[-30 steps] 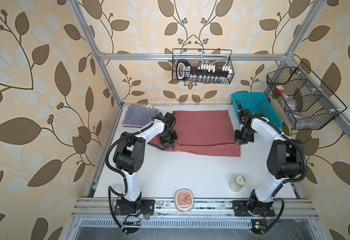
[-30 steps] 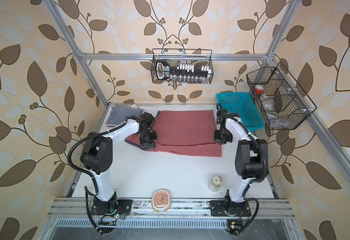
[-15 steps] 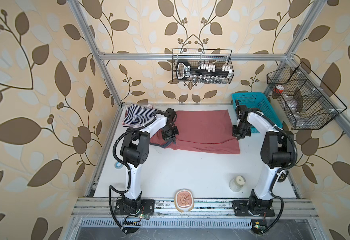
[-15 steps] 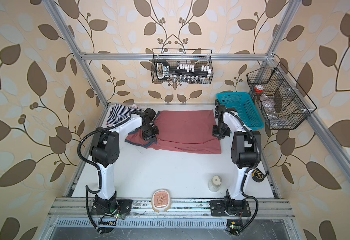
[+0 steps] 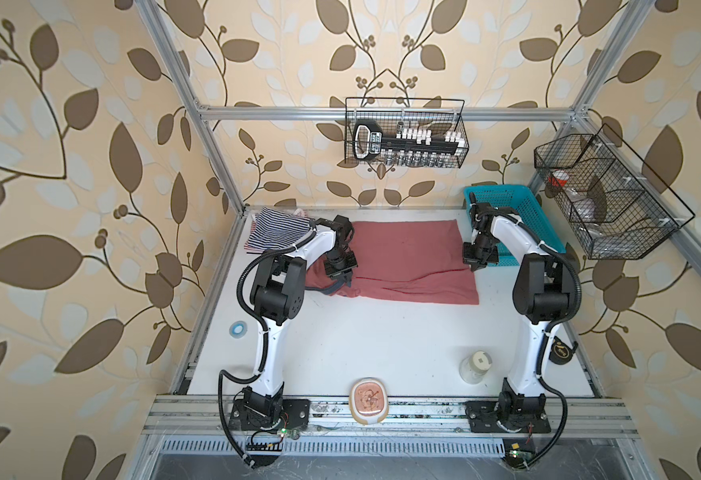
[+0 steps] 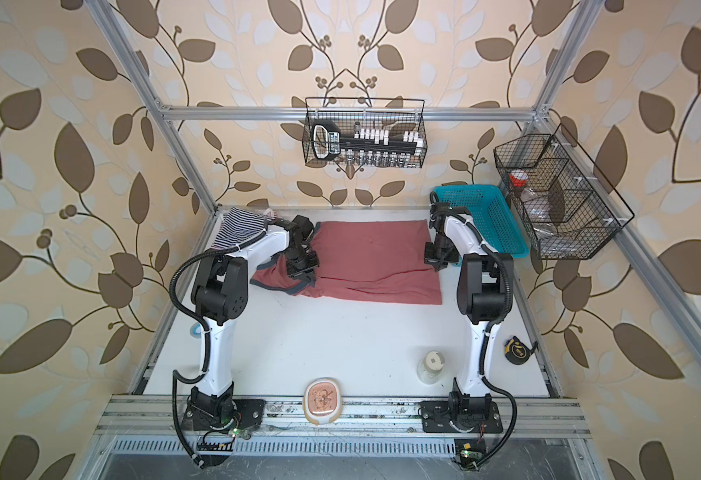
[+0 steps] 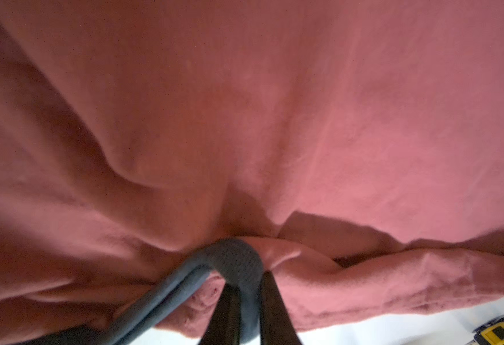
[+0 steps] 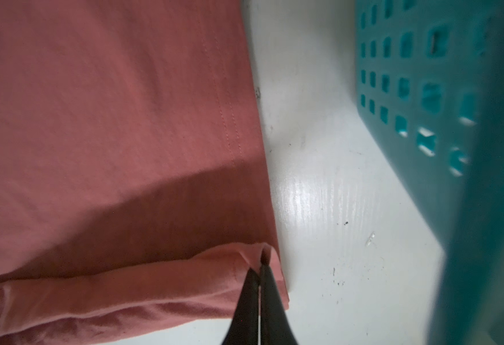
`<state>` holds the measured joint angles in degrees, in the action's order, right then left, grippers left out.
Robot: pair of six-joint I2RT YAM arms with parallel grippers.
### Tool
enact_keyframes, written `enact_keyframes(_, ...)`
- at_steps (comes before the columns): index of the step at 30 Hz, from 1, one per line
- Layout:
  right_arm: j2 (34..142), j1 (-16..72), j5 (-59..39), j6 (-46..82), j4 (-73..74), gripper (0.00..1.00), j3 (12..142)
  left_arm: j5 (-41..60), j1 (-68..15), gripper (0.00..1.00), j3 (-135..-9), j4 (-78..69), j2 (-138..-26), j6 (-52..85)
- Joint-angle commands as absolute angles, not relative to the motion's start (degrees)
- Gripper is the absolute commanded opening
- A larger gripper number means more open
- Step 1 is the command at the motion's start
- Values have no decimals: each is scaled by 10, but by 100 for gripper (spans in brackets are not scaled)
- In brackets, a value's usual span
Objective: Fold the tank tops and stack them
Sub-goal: 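Lower the folded hem onto the top and open both grippers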
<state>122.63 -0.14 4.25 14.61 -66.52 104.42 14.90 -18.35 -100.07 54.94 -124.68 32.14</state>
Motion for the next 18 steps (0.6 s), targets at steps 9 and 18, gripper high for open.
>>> enact_keyframes(9,1299,-6,0,140,-691,0,1135,193,-143,31,-1038,521,-1249,376)
enact_keyframes(18,1247,-7,-14,143,-655,30,1103,144,-127,47,-1062,534,-1220,389)
